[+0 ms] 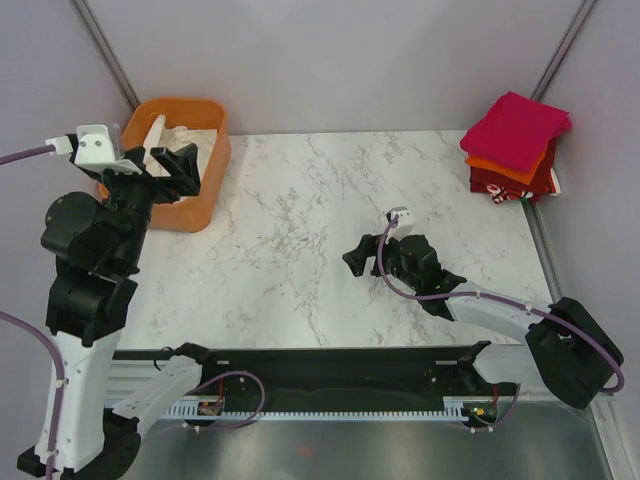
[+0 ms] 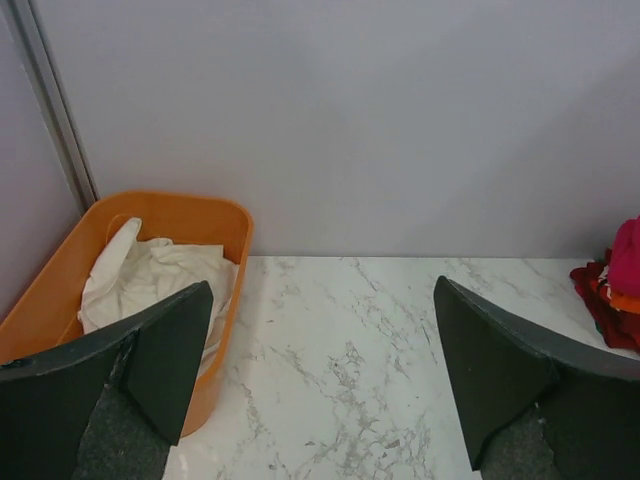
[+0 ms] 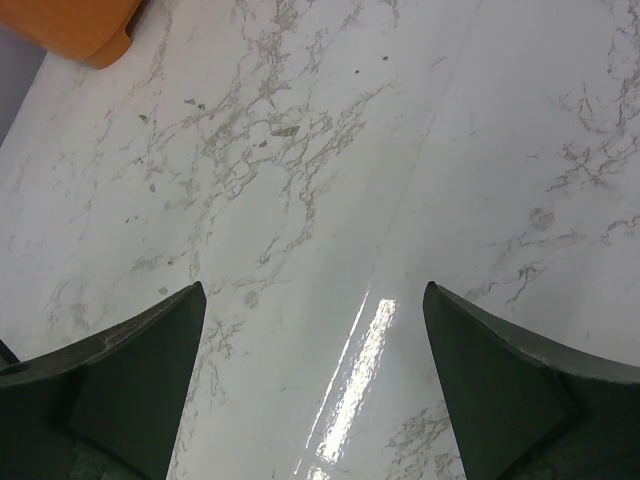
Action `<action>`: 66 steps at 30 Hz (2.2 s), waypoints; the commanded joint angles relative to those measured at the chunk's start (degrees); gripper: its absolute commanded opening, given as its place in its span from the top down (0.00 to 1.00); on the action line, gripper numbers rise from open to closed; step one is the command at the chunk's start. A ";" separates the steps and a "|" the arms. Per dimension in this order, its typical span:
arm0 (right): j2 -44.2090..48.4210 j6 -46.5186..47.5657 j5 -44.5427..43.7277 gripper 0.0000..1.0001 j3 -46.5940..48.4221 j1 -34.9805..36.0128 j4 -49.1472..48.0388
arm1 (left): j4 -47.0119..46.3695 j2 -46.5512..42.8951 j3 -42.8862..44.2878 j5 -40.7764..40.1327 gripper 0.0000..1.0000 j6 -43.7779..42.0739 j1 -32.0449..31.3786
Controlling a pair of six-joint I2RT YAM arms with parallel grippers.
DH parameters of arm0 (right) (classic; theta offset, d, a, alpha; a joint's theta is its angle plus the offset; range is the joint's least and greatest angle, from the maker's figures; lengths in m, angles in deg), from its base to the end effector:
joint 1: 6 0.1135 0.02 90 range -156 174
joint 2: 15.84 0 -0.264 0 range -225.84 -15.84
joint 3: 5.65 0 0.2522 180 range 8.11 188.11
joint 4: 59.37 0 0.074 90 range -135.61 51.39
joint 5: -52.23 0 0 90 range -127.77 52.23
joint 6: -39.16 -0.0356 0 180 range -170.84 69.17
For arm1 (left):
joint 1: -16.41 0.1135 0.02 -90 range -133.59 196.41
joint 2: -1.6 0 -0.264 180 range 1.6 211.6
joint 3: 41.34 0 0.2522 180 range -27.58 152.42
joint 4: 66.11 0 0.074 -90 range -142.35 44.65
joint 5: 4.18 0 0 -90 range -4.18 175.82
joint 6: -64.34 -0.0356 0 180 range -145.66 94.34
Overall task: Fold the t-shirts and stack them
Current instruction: Grab the tshirt from the pile
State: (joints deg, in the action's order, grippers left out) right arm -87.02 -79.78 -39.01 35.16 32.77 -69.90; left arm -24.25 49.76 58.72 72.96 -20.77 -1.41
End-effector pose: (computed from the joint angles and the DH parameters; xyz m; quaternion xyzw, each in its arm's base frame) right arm 0.1997 0.1594 0.1987 -0.0639 0.8158 0.3128 0.4822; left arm 0.1039 -0.0251 0.5276 -0.0134 0.6441 -0.0794 0.7607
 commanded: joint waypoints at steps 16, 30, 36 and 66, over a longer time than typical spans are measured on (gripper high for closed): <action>-0.54 0.74 1.06 0.02 2.39 -0.27 0.21 | -6.74 27.48 6.65 -20.45 0.00 -10.70 3.31; -1.68 0.91 1.06 0.02 3.54 -0.18 1.62 | 3.90 70.82 39.91 -9.82 0.07 4.95 25.11; -2.30 1.09 2.55 0.02 3.89 -0.27 1.79 | 2.67 83.93 46.14 -6.91 0.12 2.76 26.96; -7.40 1.26 4.22 0.02 7.32 -0.27 3.38 | -12.01 91.24 52.21 -4.09 0.24 -0.84 29.96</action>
State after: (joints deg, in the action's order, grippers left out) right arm -94.29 -79.33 -35.82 40.20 32.72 -65.62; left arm -32.20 147.42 110.19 69.64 -19.57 29.87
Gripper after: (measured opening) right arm 0.980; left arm 0.756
